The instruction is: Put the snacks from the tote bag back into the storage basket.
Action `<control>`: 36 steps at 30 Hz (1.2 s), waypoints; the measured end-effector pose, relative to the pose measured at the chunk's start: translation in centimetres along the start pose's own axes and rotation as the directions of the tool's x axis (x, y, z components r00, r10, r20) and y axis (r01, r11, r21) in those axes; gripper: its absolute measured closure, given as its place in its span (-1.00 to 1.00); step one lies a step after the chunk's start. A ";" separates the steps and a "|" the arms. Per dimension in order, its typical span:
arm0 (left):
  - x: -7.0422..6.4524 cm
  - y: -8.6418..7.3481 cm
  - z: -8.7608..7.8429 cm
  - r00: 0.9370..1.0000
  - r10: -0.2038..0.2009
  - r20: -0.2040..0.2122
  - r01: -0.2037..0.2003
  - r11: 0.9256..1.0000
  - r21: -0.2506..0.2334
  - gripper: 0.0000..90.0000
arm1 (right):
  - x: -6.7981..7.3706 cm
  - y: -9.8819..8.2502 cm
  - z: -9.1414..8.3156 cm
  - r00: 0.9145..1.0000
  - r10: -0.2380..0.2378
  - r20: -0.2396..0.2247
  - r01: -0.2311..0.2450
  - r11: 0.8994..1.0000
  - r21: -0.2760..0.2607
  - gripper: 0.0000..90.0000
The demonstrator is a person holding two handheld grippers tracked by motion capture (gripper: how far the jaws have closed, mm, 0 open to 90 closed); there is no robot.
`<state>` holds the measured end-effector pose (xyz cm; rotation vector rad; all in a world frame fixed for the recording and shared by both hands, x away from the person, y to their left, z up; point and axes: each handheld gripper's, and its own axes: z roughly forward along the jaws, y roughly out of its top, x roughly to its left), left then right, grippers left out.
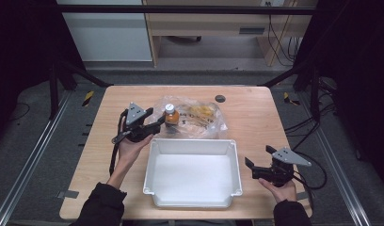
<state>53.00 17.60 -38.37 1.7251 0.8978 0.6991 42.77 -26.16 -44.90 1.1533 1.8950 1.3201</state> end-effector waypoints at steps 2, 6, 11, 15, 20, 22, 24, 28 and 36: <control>-0.1 0.0 0.3 1.000 0.003 0.001 -0.003 1.000 0.008 -0.07 | 0.0 0.0 0.0 1.000 0.003 0.000 -0.003 1.000 0.000 -0.87; -0.2 0.2 0.9 1.000 0.005 0.002 -0.005 1.000 0.013 -0.06 | 0.0 0.0 0.1 1.000 0.002 0.000 -0.002 1.000 0.001 -0.87; -0.5 0.5 1.6 1.000 0.008 -0.001 -0.008 1.000 0.013 -0.03 | 0.0 0.0 0.0 1.000 0.004 0.000 -0.004 1.000 0.001 -0.87; -0.7 0.7 2.3 1.000 0.021 0.000 -0.021 1.000 0.020 -0.01 | 0.0 0.0 0.0 1.000 0.002 0.000 -0.002 1.000 0.001 -0.87; -0.8 0.7 2.9 1.000 0.029 0.001 -0.029 0.999 0.021 0.05 | 0.0 0.0 0.1 1.000 0.001 -0.001 -0.001 1.000 0.001 -0.87; -0.7 0.5 3.2 1.000 0.031 -0.002 -0.031 0.999 0.026 0.08 | 0.0 0.0 0.1 1.000 0.001 0.000 -0.001 1.000 0.002 -0.87; -0.6 0.4 3.5 1.000 0.027 -0.004 -0.027 0.999 0.031 0.10 | 0.0 0.0 0.1 1.000 0.000 0.000 0.000 1.000 0.002 -0.87; -0.5 0.2 4.0 1.000 0.026 -0.005 -0.026 0.999 0.035 0.13 | 0.0 0.0 0.1 1.000 0.000 0.000 0.000 1.000 0.003 -0.87; -0.4 -0.1 4.7 1.000 0.028 -0.008 -0.028 0.999 0.039 0.15 | 0.0 0.0 0.2 1.000 -0.006 -0.001 0.006 1.000 0.009 -0.86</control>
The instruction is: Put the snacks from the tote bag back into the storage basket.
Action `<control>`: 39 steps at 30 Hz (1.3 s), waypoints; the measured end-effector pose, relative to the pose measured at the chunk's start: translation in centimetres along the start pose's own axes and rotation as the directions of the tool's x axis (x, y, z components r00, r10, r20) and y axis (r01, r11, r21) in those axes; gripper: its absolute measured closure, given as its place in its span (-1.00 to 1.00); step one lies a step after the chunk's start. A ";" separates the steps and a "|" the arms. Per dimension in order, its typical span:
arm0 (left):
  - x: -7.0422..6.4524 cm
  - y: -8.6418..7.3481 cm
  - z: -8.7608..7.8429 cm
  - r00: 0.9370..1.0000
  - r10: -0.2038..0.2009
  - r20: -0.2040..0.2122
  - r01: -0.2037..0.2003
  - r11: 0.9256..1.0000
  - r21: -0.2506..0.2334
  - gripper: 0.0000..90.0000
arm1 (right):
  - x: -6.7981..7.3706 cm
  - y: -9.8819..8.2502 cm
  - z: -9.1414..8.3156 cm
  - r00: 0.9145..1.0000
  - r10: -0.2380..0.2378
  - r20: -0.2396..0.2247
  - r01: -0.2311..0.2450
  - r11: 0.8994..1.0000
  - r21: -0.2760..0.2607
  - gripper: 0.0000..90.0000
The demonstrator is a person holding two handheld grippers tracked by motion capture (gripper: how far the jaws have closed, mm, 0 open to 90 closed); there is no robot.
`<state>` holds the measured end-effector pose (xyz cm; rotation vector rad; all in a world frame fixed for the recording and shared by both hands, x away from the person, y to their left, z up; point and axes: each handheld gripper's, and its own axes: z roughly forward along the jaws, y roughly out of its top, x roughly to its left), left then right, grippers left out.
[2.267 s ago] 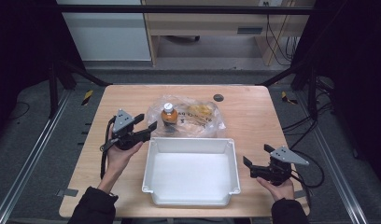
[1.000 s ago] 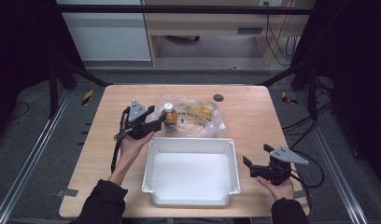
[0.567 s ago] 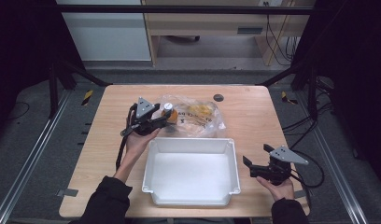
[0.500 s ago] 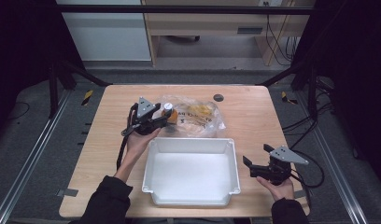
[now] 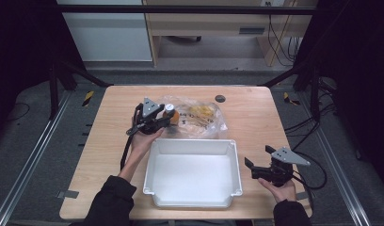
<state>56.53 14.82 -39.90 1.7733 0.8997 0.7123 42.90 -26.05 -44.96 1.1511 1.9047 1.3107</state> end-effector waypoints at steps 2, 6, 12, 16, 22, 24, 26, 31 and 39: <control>-0.1 0.0 0.3 1.000 0.003 -0.005 -0.003 1.000 -0.002 0.16 | 0.0 0.0 0.0 1.000 0.000 0.000 0.000 1.000 -0.001 -0.86; -0.2 0.0 0.7 1.000 0.006 -0.001 -0.006 1.000 0.010 0.16 | 0.0 0.0 -0.1 1.000 0.003 0.001 -0.003 1.000 -0.002 -0.86; -0.2 0.2 1.3 1.000 -0.015 0.004 0.015 1.000 0.012 0.16 | 0.0 0.0 -0.1 1.000 0.003 -0.001 -0.003 1.000 -0.001 -0.86; -0.1 0.0 1.6 1.000 -0.023 0.005 0.023 1.000 0.020 0.21 | 0.0 0.0 -0.1 1.000 0.003 0.000 -0.003 1.000 -0.001 -0.86; 0.0 0.0 1.8 0.999 -0.040 0.005 0.040 0.999 0.012 0.28 | 0.0 0.0 0.0 1.000 0.000 0.000 0.000 1.000 0.001 -0.86; 0.0 0.0 1.9 0.999 -0.038 0.004 0.038 0.999 0.013 0.28 | 0.0 0.0 0.0 1.000 0.001 0.000 -0.001 1.000 0.001 -0.86; 0.0 0.0 1.9 0.999 -0.037 0.004 0.037 0.999 0.013 0.29 | 0.0 0.0 0.0 1.000 -0.002 0.000 0.002 1.000 0.000 -0.86; 0.0 0.0 1.9 0.999 -0.038 0.003 0.037 0.999 0.011 0.30 | 0.0 0.0 0.0 1.000 -0.001 -0.001 0.001 1.000 0.000 -0.86; -0.2 0.2 1.9 1.000 -0.026 -0.017 0.026 0.999 0.025 0.30 | 0.0 0.0 0.0 1.000 0.000 -0.005 0.000 1.000 0.005 -0.86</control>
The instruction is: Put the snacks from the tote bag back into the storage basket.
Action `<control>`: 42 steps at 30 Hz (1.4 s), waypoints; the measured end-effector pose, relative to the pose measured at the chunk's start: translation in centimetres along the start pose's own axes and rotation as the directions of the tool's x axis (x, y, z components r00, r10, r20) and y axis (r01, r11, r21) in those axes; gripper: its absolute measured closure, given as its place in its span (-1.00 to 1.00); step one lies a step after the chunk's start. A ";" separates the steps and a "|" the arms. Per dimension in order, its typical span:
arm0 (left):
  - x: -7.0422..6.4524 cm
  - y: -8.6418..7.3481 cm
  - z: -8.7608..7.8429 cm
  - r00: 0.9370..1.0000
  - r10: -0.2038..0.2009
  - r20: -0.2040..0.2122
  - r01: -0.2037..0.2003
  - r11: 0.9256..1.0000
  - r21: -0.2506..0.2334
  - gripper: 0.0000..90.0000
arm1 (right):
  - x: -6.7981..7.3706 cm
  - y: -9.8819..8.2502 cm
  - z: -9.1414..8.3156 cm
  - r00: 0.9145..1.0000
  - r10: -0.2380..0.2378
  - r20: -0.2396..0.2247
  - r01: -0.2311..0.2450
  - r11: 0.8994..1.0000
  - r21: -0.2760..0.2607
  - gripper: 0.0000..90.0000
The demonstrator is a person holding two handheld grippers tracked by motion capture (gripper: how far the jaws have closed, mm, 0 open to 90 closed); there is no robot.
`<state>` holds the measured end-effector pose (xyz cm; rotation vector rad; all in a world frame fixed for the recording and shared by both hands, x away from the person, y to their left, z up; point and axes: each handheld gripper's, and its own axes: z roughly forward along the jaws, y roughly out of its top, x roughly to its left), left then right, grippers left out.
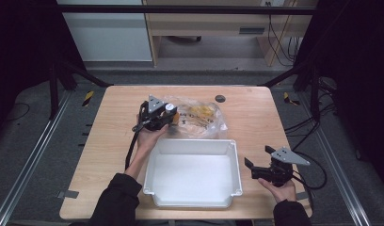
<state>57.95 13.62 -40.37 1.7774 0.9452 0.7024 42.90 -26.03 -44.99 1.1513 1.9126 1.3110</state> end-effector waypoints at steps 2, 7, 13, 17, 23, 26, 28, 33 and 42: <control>-0.1 0.0 0.0 1.000 -0.001 -0.005 0.001 1.000 0.003 0.31 | 0.0 0.0 0.0 1.000 0.001 0.001 -0.001 1.000 0.000 -0.85; -0.1 0.2 -0.1 1.000 -0.015 -0.012 0.015 1.000 0.016 0.31 | 0.0 0.0 0.0 1.000 0.002 -0.001 -0.002 1.000 0.003 -0.85; -0.1 0.4 -0.3 0.999 -0.027 -0.023 0.028 1.000 0.014 0.31 | 0.0 0.0 0.1 1.000 0.003 -0.003 -0.003 1.000 0.005 -0.85; 0.2 0.9 -0.9 0.999 -0.043 -0.028 0.042 0.999 -0.014 0.31 | 0.0 0.0 0.0 1.000 0.004 -0.002 -0.004 1.000 0.004 -0.85; 0.5 1.6 -1.8 0.998 -0.042 -0.041 0.041 0.999 -0.033 0.31 | 0.0 0.0 0.1 1.000 0.004 -0.002 -0.004 1.000 0.004 -0.85; 0.6 2.1 -2.2 0.998 -0.047 -0.046 0.045 0.998 -0.044 0.31 | 0.0 0.0 0.0 1.000 0.003 -0.001 -0.003 1.000 0.002 -0.85; 0.7 2.5 -2.5 0.997 -0.052 -0.049 0.050 0.997 -0.050 0.31 | 0.0 0.0 0.0 1.000 0.001 -0.001 -0.001 1.000 0.002 -0.85; 0.9 3.2 -3.0 0.997 -0.060 -0.055 0.056 0.996 -0.064 0.31 | 0.0 0.0 0.0 1.000 0.003 -0.001 -0.003 1.000 0.003 -0.85; 0.9 4.2 -3.7 0.996 -0.059 -0.063 0.053 0.995 -0.088 0.31 | 0.0 0.0 0.0 1.000 -0.001 0.000 0.001 1.000 0.000 -0.85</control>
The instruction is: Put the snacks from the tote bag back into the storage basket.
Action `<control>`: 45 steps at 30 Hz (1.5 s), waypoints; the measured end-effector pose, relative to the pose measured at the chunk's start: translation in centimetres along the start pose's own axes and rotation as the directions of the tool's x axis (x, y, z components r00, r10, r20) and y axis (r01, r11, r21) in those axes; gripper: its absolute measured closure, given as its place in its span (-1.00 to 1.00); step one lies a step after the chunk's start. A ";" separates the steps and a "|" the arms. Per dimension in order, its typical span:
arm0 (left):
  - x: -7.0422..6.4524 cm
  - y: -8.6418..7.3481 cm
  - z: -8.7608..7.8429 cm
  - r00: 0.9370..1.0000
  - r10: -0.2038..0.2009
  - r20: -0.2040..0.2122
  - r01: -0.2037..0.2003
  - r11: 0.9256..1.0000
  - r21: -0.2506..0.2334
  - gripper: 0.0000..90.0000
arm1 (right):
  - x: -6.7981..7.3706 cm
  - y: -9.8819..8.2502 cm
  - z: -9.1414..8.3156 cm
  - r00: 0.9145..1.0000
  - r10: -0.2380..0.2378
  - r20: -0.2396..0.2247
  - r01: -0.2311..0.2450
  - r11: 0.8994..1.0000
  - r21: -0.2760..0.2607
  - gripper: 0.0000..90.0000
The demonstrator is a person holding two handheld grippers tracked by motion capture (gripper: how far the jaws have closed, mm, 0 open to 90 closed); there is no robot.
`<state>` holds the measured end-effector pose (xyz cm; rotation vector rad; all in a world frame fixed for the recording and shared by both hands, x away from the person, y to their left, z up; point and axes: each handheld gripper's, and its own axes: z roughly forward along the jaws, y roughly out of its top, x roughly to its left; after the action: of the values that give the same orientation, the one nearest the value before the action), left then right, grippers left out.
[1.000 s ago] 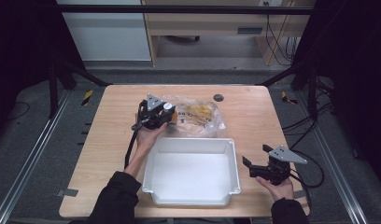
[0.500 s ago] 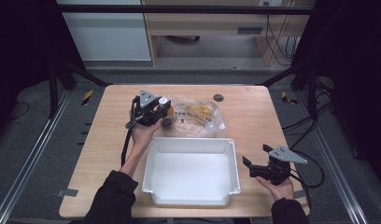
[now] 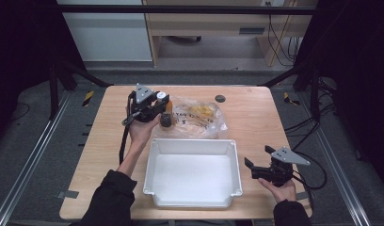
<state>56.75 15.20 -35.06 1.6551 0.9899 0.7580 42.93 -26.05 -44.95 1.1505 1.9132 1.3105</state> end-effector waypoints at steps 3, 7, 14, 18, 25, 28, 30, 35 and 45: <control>0.0 0.3 -0.2 1.000 -0.001 0.001 0.001 1.000 -0.004 0.31 | 0.0 0.0 0.0 1.000 -0.001 -0.002 0.001 1.000 0.000 -0.85; 0.0 0.9 -0.5 1.000 0.001 -0.005 -0.001 1.000 -0.017 0.31 | 0.0 0.0 0.0 1.000 -0.001 -0.002 0.001 1.000 0.000 -0.85; 0.1 2.0 -1.2 1.000 -0.009 -0.001 0.009 0.999 -0.045 0.31 | 0.0 0.0 0.0 1.000 -0.002 -0.001 0.002 1.000 0.001 -0.85; 0.0 2.5 -1.7 1.000 -0.006 0.002 0.007 0.998 -0.056 0.31 | 0.0 0.0 0.0 1.000 -0.002 -0.002 0.002 1.000 0.000 -0.84; 0.1 3.4 -2.6 1.000 -0.013 0.002 0.013 0.997 -0.082 0.31 | 0.0 0.0 0.0 1.000 -0.002 -0.001 0.002 1.000 0.002 -0.84; 0.0 3.7 -3.0 1.000 -0.014 0.010 0.015 0.996 -0.085 0.31 | 0.0 0.0 0.0 1.000 -0.004 0.000 0.004 1.000 0.000 -0.85; 0.0 3.8 -3.3 1.000 -0.015 0.009 0.016 0.996 -0.087 0.31 | 0.0 0.0 0.0 1.000 -0.003 -0.001 0.003 1.000 0.000 -0.84; -0.2 4.1 -4.1 1.000 -0.013 0.013 0.014 0.996 -0.090 0.31 | 0.0 0.0 0.0 1.000 0.000 -0.001 0.000 1.000 0.000 -0.85; -0.9 4.0 -5.8 0.999 0.004 0.034 0.000 0.994 -0.108 0.31 | 0.1 0.0 -0.1 1.000 0.000 0.000 0.000 1.000 0.000 -0.84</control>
<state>52.31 16.39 -29.61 1.5710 0.9074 0.7689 42.86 -26.02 -44.90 1.1509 1.9134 1.3102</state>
